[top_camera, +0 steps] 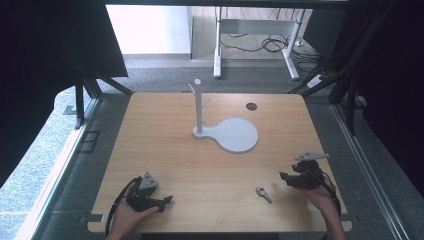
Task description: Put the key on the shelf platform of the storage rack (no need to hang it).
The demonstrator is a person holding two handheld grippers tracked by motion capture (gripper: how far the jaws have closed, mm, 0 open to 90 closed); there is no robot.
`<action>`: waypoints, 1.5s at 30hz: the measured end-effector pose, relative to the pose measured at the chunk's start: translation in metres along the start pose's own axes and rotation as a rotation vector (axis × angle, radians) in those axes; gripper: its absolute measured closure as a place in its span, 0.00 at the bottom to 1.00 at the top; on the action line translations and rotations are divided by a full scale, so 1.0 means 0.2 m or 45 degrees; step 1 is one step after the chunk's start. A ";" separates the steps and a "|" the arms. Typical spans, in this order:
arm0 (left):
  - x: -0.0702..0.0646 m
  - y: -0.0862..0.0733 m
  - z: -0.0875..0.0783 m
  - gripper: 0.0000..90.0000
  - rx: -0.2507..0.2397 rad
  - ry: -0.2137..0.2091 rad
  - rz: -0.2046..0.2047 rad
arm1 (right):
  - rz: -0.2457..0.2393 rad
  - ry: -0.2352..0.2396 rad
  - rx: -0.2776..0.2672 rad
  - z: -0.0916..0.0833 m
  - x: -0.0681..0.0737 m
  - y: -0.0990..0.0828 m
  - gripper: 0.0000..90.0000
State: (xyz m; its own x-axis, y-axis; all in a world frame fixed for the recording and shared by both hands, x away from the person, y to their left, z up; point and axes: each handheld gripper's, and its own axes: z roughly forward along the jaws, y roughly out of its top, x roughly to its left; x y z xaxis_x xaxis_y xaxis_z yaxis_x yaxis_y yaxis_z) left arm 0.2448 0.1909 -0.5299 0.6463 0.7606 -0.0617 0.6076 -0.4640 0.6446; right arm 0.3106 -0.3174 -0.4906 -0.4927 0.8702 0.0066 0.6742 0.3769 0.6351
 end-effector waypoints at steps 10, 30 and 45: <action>0.00 0.00 -0.01 0.28 -0.002 -0.002 0.004 | -0.063 0.055 0.069 -0.06 0.02 0.10 0.46; -0.02 0.01 -0.01 0.28 -0.013 -0.015 0.016 | -0.216 0.083 0.253 -0.05 0.16 0.25 0.49; -0.01 0.00 -0.01 0.28 -0.007 -0.020 0.015 | -0.282 0.175 0.366 0.07 0.28 0.27 0.51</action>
State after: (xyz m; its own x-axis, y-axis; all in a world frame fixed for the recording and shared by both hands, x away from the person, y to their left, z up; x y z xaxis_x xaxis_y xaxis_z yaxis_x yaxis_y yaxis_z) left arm 0.2431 0.1909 -0.5271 0.6602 0.7481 -0.0660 0.5977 -0.4702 0.6494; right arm 0.3267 -0.2434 -0.4659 -0.6996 0.7145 0.0098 0.6605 0.6414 0.3903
